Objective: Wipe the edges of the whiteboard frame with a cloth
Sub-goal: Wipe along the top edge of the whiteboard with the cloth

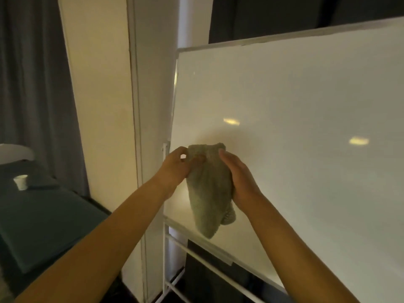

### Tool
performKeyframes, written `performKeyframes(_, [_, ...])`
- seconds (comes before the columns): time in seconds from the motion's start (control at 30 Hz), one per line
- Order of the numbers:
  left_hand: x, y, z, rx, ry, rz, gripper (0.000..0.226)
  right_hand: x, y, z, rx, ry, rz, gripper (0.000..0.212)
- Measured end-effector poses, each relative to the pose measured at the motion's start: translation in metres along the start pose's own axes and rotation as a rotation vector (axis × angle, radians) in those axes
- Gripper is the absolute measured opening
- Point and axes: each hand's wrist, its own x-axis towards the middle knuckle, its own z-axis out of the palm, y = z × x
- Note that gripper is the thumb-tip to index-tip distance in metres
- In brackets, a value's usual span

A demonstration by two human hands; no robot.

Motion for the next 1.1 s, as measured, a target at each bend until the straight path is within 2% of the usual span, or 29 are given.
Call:
performKeyframes(0.1, [0.047, 0.005, -0.008, 0.078, 0.007, 0.097, 0.027, 0.047, 0.007, -0.005, 0.033, -0.011, 0.063, 0.079])
performKeyframes(0.17, [0.077, 0.008, -0.012, 0.206, 0.046, 0.159, 0.036, 0.076, 0.012, -0.005, -0.084, 0.098, 0.000, 0.067])
performKeyframes(0.23, [0.103, 0.010, -0.014, 0.333, 0.063, 0.232, 0.045, 0.100, 0.014, -0.009, -0.214, 0.228, -0.105, 0.065])
performKeyframes(0.3, [0.128, 0.010, -0.018, 0.450, 0.099, 0.316, 0.042, 0.123, 0.014, -0.017, -0.386, 0.376, -0.219, 0.063])
performKeyframes(0.37, [0.152, 0.010, -0.023, 0.579, 0.108, 0.404, 0.029, 0.142, 0.013, -0.030, -0.526, 0.466, -0.323, 0.053])
performKeyframes(0.47, [0.182, 0.009, -0.025, 0.654, 0.034, 0.467, 0.019, 0.166, 0.014, -0.047, -0.734, 0.445, -0.398, 0.047])
performKeyframes(0.53, [0.202, 0.008, -0.020, 0.646, 0.020, 0.499, 0.015, 0.184, 0.013, -0.052, -0.811, 0.341, -0.424, 0.067])
performKeyframes(0.6, [0.221, 0.010, -0.012, 0.620, -0.006, 0.520, 0.010, 0.196, 0.011, -0.046, -0.703, 0.105, -0.371, 0.086])
performKeyframes(0.63, [0.228, 0.011, -0.008, 0.602, -0.019, 0.533, 0.007, 0.202, 0.013, -0.039, -0.645, -0.013, -0.316, 0.088])
performKeyframes(0.7, [0.245, 0.012, -0.004, 0.537, -0.012, 0.541, 0.003, 0.218, 0.020, -0.028, -0.637, -0.125, -0.234, 0.078])
performKeyframes(0.8, [0.270, 0.006, -0.010, 0.414, 0.023, 0.503, 0.014, 0.244, 0.026, -0.024, -0.593, -0.082, -0.216, 0.050])
performKeyframes(0.9, [0.296, -0.005, -0.024, 0.260, 0.045, 0.484, 0.027, 0.263, 0.021, -0.024, -0.348, -0.035, -0.186, 0.053])
performKeyframes(0.97, [0.312, -0.010, -0.032, 0.169, -0.057, 0.462, 0.050, 0.275, 0.014, -0.020, -0.212, -0.033, -0.208, 0.056])
performKeyframes(1.03, [0.328, -0.014, -0.038, 0.060, -0.261, 0.405, 0.067, 0.288, 0.007, -0.011, -0.155, 0.006, -0.237, 0.054])
performKeyframes(1.1, [0.347, -0.018, -0.043, -0.016, -0.367, 0.374, 0.057, 0.302, 0.000, -0.002, -0.167, 0.071, -0.272, 0.047])
